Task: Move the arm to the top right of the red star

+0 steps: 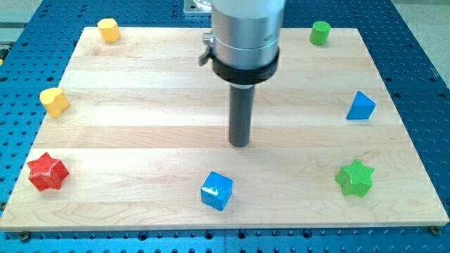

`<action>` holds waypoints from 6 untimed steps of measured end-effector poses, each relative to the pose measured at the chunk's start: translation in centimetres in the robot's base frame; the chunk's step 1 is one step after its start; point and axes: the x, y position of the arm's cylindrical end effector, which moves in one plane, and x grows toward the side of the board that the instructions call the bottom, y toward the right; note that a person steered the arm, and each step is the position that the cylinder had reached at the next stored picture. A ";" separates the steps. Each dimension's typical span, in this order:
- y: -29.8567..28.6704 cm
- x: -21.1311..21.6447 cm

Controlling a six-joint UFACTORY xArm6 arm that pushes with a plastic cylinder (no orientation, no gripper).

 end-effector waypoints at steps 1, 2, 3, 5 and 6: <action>3.8 -0.8; 5.6 -0.2; -1.3 -4.0; -21.0 -0.9; -28.0 -1.4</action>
